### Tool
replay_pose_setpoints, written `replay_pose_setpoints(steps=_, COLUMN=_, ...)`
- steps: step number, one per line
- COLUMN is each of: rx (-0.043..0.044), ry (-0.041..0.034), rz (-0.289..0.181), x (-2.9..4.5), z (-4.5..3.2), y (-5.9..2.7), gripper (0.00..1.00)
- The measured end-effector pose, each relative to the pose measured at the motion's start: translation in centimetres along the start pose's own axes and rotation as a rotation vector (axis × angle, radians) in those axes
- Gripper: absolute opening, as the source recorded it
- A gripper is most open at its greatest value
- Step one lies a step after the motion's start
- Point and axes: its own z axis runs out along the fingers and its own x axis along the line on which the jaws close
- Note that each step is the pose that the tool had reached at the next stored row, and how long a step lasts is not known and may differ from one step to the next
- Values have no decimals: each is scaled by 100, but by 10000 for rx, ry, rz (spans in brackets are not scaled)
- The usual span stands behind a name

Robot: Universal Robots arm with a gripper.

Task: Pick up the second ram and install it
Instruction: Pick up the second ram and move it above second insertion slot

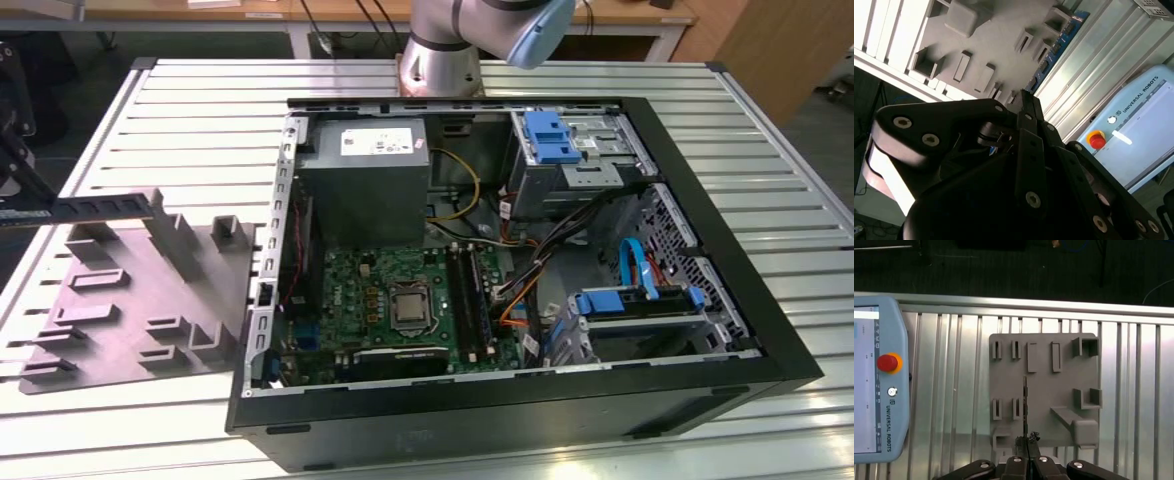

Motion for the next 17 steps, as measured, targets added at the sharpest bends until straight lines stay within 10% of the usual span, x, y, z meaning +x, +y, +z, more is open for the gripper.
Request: replay_pose_setpoints(steps=17, rx=1, ry=0, rz=1, x=16, z=-16, y=-532, gripper=11)
